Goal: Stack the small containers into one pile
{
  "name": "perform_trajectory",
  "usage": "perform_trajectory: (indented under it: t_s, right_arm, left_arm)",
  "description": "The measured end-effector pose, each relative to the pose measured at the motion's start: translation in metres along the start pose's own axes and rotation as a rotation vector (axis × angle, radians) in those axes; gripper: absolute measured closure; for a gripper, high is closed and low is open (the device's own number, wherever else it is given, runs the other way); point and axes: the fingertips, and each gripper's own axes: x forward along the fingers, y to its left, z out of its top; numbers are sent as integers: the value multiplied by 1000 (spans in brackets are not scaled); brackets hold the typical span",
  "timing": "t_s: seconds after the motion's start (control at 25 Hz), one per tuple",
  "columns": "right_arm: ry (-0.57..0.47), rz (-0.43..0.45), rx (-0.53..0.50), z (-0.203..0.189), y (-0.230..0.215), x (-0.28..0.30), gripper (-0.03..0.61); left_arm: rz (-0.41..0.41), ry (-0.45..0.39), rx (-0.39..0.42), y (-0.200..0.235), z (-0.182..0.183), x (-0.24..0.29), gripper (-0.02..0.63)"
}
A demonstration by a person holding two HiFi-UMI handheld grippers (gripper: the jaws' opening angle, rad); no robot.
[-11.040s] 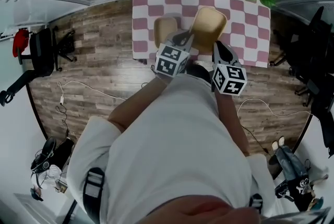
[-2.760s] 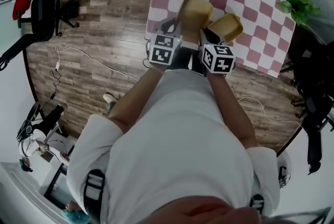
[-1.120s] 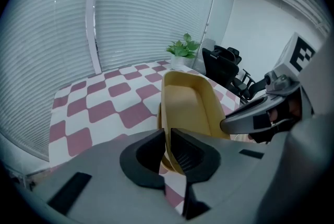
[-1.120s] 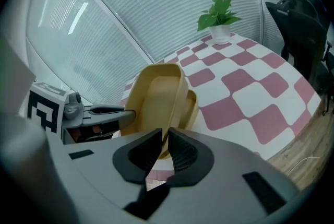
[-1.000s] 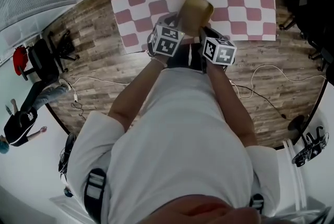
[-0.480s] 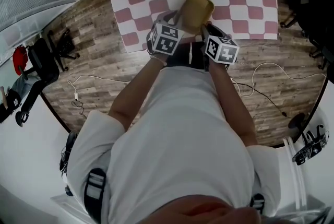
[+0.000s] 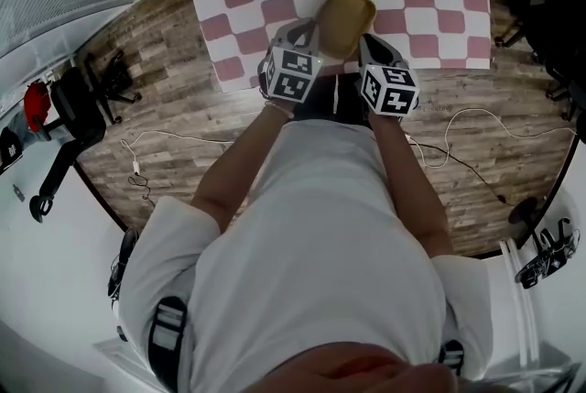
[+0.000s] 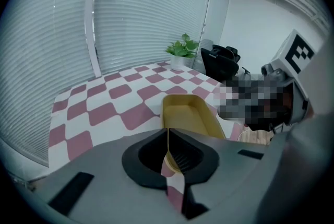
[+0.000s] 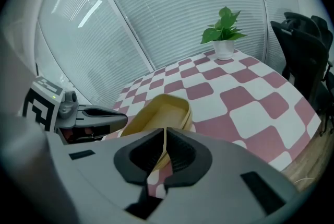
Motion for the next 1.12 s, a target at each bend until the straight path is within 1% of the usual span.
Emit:
perform_trajectory:
  t_s: [0.2, 0.44, 0.56, 0.64, 0.8, 0.88, 1.0, 1.12]
  right_arm:
    - [16, -6, -23, -10, -8, 12, 540]
    - [-2, 2, -103, -8, -9, 15, 540]
    - [-27, 23, -102, -1, -5, 2, 540]
    - [-71, 36, -138, 13, 0, -15, 540]
    - [-165, 65, -288, 56, 7, -44, 540]
    - [-196, 96, -348, 72, 16, -58, 540]
    - [-226, 156, -394, 93, 27, -74, 540]
    - [-267, 195, -447, 113, 38, -93, 540]
  left_arm:
    - [6, 15, -1, 3, -8, 11, 575]
    - [28, -8, 11, 6, -6, 14, 578]
    - [26, -20, -27, 1, -5, 3, 577]
    - [30, -56, -40, -2, 5, -13, 577]
    - [34, -170, -59, -8, 44, -45, 577]
    - [31, -218, -81, -12, 60, -63, 577]
    - [30, -289, -106, -17, 83, -88, 577]
    - [31, -358, -109, -24, 104, -110, 577]
